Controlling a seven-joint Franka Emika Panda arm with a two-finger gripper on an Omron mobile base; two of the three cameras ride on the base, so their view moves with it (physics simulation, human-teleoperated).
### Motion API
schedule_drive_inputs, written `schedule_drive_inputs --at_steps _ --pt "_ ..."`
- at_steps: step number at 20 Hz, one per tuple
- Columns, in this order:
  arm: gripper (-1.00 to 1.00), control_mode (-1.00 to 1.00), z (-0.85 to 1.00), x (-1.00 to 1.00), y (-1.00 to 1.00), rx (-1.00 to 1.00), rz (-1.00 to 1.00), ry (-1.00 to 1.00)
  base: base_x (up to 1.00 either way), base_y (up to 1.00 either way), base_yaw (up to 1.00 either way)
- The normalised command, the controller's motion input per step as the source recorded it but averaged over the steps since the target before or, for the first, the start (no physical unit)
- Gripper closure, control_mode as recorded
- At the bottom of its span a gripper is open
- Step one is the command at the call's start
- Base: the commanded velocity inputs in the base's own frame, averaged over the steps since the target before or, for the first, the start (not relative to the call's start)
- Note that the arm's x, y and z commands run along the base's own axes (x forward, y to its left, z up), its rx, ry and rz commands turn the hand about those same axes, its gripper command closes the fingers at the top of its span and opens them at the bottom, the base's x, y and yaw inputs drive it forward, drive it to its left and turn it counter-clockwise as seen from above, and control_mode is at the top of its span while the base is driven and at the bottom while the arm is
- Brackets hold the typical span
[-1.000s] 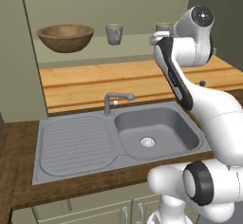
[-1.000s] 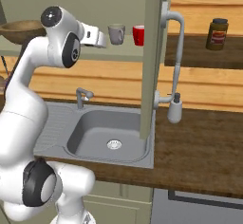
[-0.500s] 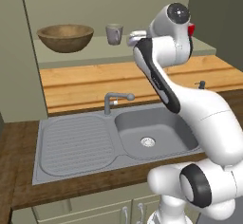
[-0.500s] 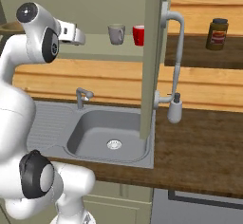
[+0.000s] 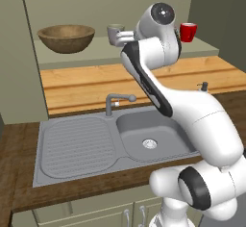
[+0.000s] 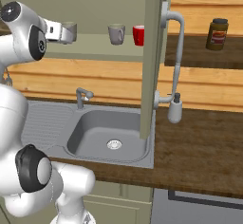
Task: Gather all objects into one cabinet and sort the glasses and bowls to opposite sides.
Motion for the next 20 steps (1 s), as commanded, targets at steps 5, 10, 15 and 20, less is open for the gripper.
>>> schedule_drive_inputs --at_steps 5,10,15,20 --pt "-1.00 -1.00 0.01 0.00 0.07 0.00 0.00 0.00 0.00 0.00 0.00" --pt "-1.00 -1.00 0.03 0.17 0.08 0.00 0.00 0.00 0.00 0.00 0.00" --pt "-1.00 -1.00 0.00 0.39 0.07 0.00 0.00 0.00 0.00 0.00 0.00" --pt "-1.00 -1.00 0.00 0.43 0.10 0.00 0.00 0.00 0.00 0.00 0.00"
